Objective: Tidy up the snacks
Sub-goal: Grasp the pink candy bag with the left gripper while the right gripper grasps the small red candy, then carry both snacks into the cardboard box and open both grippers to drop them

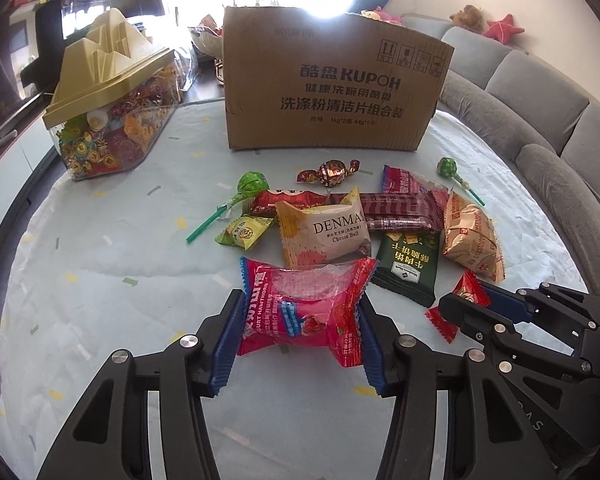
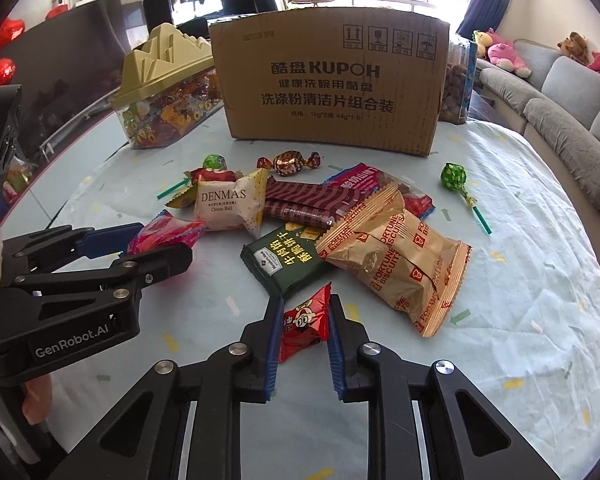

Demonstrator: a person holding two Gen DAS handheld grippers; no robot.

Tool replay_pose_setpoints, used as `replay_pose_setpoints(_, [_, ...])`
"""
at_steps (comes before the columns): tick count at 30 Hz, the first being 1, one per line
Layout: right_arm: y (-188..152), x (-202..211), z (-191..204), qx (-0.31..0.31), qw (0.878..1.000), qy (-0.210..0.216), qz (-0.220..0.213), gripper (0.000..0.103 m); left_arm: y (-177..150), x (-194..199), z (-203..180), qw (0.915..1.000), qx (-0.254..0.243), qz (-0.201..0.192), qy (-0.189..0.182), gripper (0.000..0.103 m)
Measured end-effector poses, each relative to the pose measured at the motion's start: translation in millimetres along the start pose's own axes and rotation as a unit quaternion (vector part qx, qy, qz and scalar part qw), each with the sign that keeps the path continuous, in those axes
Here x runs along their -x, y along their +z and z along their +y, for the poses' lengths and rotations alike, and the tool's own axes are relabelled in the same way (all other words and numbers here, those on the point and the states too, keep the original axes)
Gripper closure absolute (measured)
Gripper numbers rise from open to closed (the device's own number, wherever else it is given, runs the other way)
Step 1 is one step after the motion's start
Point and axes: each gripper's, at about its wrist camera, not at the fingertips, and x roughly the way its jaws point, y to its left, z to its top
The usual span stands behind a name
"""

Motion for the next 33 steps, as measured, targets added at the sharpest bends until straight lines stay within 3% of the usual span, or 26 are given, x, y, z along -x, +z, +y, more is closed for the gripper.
replay_pose_setpoints(6, [-1.0,11.8,4.3,0.007,1.000,0.012,-0.013,0.087,-3.0,14.0,-4.6,0.9999,0.005,-0.011,-0.004,0.051])
replay_pose_setpoints(18, [11.9,39.6,7.5,0.011,0.998,0.021,-0.051,0.087,10.8,41.9,-12.4,0.9990,0.004,-0.045,0.007,0.051])
replay_pose_setpoints(33, [70.3,71.3,-2.2,0.016,0.992,0.016,-0.126,0.087,71.6,73.1,-13.9,0.9925,-0.001,-0.117,0.036,0.051])
